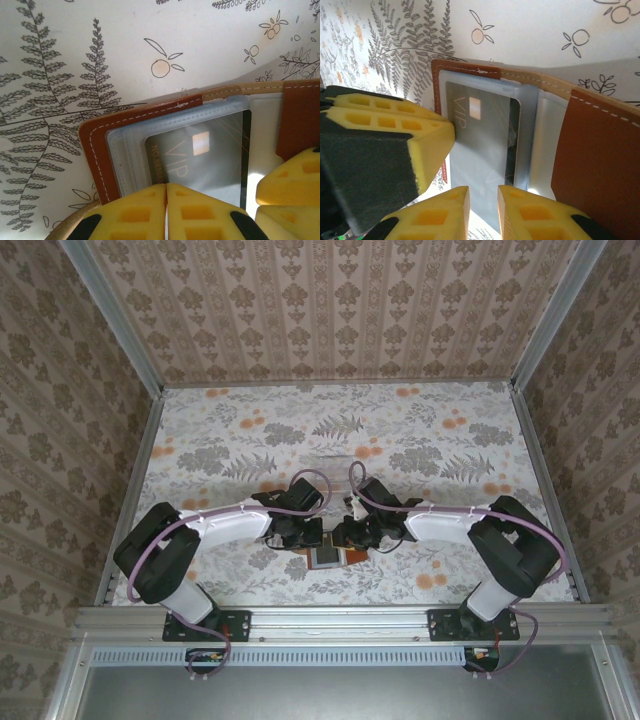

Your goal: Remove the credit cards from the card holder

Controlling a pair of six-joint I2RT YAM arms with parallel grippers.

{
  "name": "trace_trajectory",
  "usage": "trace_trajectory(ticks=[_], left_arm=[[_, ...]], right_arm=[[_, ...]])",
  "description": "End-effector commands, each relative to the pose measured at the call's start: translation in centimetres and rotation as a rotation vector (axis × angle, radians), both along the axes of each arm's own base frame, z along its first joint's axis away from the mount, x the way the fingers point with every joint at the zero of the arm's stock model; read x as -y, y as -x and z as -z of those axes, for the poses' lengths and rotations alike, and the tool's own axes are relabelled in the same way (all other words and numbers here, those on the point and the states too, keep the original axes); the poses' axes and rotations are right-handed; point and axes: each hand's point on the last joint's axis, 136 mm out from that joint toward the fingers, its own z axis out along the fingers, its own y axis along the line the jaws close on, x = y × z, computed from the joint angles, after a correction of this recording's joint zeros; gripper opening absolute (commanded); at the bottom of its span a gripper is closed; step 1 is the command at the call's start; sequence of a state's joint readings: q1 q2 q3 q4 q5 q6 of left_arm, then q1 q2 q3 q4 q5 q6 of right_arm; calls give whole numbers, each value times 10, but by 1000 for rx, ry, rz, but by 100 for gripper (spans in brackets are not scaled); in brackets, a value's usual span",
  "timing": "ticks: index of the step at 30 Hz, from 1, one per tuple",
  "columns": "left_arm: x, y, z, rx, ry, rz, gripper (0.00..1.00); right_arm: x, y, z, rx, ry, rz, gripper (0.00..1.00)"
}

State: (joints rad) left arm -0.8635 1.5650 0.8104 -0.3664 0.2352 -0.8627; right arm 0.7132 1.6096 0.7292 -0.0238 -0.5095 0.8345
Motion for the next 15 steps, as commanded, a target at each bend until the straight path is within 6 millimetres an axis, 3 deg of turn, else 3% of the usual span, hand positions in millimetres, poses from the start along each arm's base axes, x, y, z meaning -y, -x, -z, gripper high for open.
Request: trace_trajectory(ticks=[1, 15], left_arm=[[-17, 11, 16, -30, -79, 17, 8], [-15, 12, 16, -31, -74, 24, 8]], right_arm=[[-5, -3, 1, -12, -22, -6, 22], [-8, -4, 6, -21, -26, -4, 20]])
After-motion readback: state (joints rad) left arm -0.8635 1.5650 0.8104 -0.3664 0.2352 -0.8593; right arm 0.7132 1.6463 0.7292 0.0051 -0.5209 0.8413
